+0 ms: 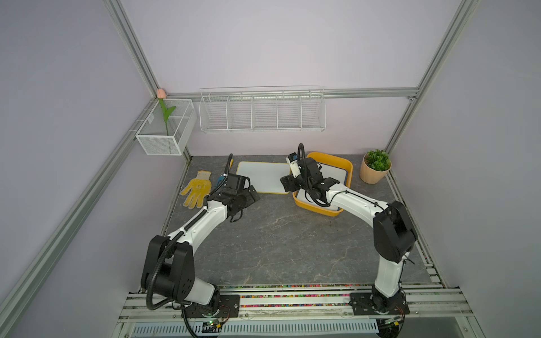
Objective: Put the whiteboard into the storage box
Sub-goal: Adjust the storage box at the center of the board, then move the whiteboard to the center of the board.
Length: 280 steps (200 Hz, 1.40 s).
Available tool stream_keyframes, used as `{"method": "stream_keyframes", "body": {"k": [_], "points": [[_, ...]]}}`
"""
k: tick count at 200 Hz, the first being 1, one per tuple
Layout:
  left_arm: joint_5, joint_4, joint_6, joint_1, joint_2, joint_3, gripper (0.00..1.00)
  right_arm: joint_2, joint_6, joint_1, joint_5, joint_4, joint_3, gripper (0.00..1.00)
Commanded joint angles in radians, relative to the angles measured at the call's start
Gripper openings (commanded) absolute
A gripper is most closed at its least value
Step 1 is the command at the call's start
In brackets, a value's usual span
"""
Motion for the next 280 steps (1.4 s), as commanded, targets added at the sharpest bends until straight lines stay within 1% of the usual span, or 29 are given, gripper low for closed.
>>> {"method": "stream_keyframes", "body": {"k": [1,15,29,57,78,97,121,140,177,189,215,239,255,280], "points": [[0.003,-0.024,0.077,0.052,0.111,0.119,0.99,0.068,0.112,0.031,0.035,-0.082,0.096,0.89],[0.05,-0.065,0.156,0.086,0.199,0.222,0.99,0.114,0.2,0.045,0.048,-0.105,0.132,0.89],[0.032,-0.084,0.221,0.1,0.28,0.301,0.99,0.164,0.295,0.06,0.059,-0.137,0.173,0.89],[0.046,-0.047,0.349,0.109,0.373,0.381,0.99,0.268,0.445,0.099,0.135,-0.189,0.259,0.89],[0.032,-0.065,0.417,0.113,0.432,0.441,0.99,0.331,0.556,0.103,0.164,-0.2,0.308,0.89],[0.037,-0.091,0.443,0.125,0.479,0.493,0.99,0.378,0.624,0.102,0.202,-0.22,0.349,0.89],[0.05,-0.098,0.456,0.142,0.516,0.533,0.99,0.423,0.705,0.101,0.263,-0.34,0.427,0.89],[0.054,-0.106,0.46,0.156,0.542,0.567,0.99,0.426,0.746,0.101,0.318,-0.412,0.433,0.89],[0.071,-0.115,0.467,0.16,0.583,0.615,1.0,0.342,0.735,0.102,0.455,-0.396,0.3,0.89],[0.069,-0.113,0.469,0.16,0.595,0.623,0.99,0.331,0.718,0.1,0.474,-0.395,0.282,0.89],[0.063,-0.107,0.472,0.16,0.611,0.629,1.0,0.331,0.687,0.095,0.462,-0.363,0.258,0.89],[0.055,-0.092,0.483,0.16,0.619,0.628,0.99,0.33,0.647,0.093,0.399,-0.228,0.228,0.89],[0.047,-0.08,0.491,0.161,0.627,0.634,0.99,0.342,0.623,0.092,0.37,-0.18,0.242,0.89],[0.047,-0.052,0.496,0.163,0.646,0.645,1.0,0.364,0.598,0.09,0.366,-0.162,0.281,0.89]]}}
